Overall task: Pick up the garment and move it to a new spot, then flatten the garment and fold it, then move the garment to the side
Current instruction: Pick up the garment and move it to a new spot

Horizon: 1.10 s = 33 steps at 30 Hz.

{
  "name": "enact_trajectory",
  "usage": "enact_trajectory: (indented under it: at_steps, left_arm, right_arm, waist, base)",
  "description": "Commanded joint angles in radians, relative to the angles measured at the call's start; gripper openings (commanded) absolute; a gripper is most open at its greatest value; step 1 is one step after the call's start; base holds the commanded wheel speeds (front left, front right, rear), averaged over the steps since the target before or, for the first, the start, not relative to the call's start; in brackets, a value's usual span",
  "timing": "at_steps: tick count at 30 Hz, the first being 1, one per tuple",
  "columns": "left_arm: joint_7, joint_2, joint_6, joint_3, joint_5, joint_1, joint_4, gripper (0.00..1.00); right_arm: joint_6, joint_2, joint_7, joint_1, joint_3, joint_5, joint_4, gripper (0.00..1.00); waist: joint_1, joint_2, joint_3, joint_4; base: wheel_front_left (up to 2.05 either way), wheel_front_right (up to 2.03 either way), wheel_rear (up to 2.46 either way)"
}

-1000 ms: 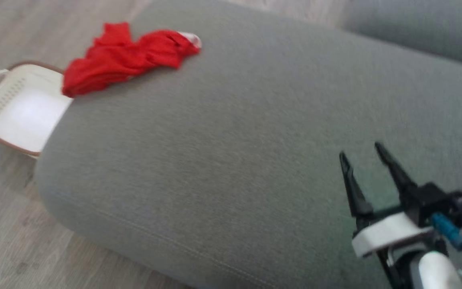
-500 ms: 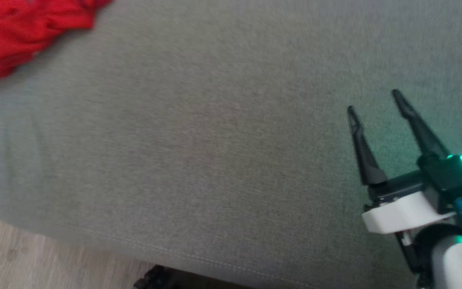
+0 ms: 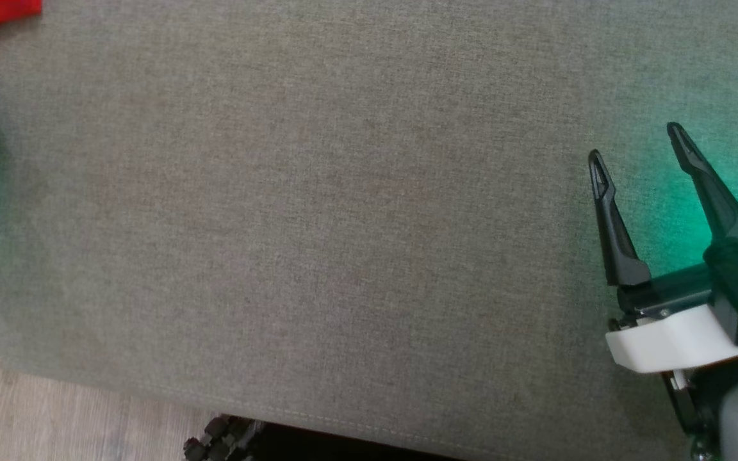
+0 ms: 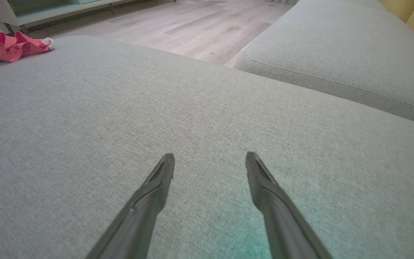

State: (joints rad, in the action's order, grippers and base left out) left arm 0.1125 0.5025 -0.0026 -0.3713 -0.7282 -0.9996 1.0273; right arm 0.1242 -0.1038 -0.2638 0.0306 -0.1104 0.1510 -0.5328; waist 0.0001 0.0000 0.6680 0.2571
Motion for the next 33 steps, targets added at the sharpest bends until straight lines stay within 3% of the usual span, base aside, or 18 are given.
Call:
enact_trajectory:
  at_steps: [1,3,4,5,13,22,28,33]
  left_arm:
    - [-0.006,0.058,-0.012,0.029,-0.009,-0.028,0.010,0.88]
    - [-0.012,0.046,-0.030,0.032,-0.019,-0.035,0.040,0.42]
    - [-0.018,0.042,-0.036,0.032,-0.021,-0.038,0.053,0.11]
    - [-0.030,0.040,-0.040,0.028,-0.018,-0.043,0.063,0.00]
    - [-0.099,0.076,-0.074,0.012,0.000,-0.070,0.143,0.00]
    - [-0.113,0.147,-0.110,-0.053,0.058,-0.117,0.124,0.00]
    - [-0.084,0.152,-0.124,-0.125,0.099,-0.134,0.050,0.00]
    - [-0.040,0.109,-0.127,-0.178,0.078,-0.131,-0.077,0.00]
  right_arm:
    - [0.007,0.000,0.004,-0.001,-0.023,0.002,-0.042,1.00]
    - [0.007,-0.001,0.006,0.004,-0.024,0.000,-0.041,1.00]
    - [0.007,-0.001,0.008,0.007,-0.025,0.000,-0.040,1.00]
    - [0.007,-0.001,0.010,0.010,-0.026,0.000,-0.039,1.00]
    - [0.007,0.011,0.056,0.040,-0.033,-0.023,0.020,1.00]
    - [0.007,0.046,0.154,0.063,-0.035,-0.076,0.160,1.00]
    - [0.007,0.053,0.212,0.044,-0.018,-0.127,0.248,1.00]
    - [0.007,0.053,0.254,0.000,0.009,-0.201,0.309,1.00]
  waist:
    - [-0.0001,0.0000,0.001,-0.001]
    - [-0.0001,0.0000,-0.001,-0.001]
    - [-0.0001,0.0000,-0.002,-0.001]
    - [-0.0001,0.0000,-0.004,-0.001]
    - [-0.0001,0.0000,-0.083,-0.028]
    - [-0.0001,0.0000,-0.278,-0.113]
    - [-0.0001,0.0000,-0.427,-0.170]
    - [-0.0001,0.0000,-0.559,-0.220]
  base:
    - [0.00,0.00,0.00]
    - [0.00,0.00,0.00]
    - [0.00,0.00,0.00]
    - [0.00,0.00,0.00]
    - [0.00,0.00,0.00]
    - [0.00,0.00,0.00]
    - [0.00,0.00,0.00]
    - [0.00,0.00,0.00]
